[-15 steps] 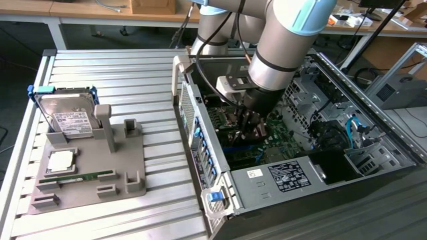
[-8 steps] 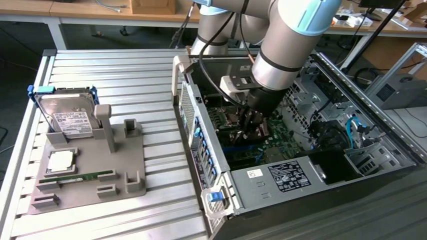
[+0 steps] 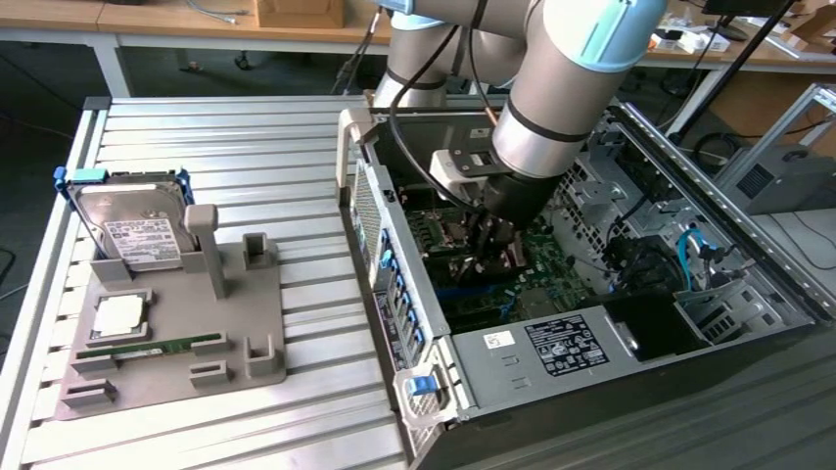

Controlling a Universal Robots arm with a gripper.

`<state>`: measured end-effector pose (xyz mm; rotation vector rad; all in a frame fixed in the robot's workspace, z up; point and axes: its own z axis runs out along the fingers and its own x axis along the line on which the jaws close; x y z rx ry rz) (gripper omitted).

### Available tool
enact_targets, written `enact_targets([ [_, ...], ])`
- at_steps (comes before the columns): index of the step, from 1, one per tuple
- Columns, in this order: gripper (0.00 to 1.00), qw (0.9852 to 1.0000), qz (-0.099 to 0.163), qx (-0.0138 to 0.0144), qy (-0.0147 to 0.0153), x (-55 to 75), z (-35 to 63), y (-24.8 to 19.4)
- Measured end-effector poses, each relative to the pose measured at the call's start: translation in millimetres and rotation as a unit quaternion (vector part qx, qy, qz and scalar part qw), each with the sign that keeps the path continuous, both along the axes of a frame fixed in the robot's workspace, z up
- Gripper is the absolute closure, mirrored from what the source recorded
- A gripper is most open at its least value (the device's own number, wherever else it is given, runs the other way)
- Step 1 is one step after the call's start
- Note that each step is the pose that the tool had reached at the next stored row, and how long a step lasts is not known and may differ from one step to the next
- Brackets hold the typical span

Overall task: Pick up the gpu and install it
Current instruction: 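Insert the gpu into the slot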

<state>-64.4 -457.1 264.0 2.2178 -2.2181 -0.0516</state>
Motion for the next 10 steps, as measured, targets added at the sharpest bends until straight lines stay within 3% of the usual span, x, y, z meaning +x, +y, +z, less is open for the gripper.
enact_targets([
  [10,0.73,1.0000,0.000,0.0000,0.0000,-3.9,-2.7,1.0],
])
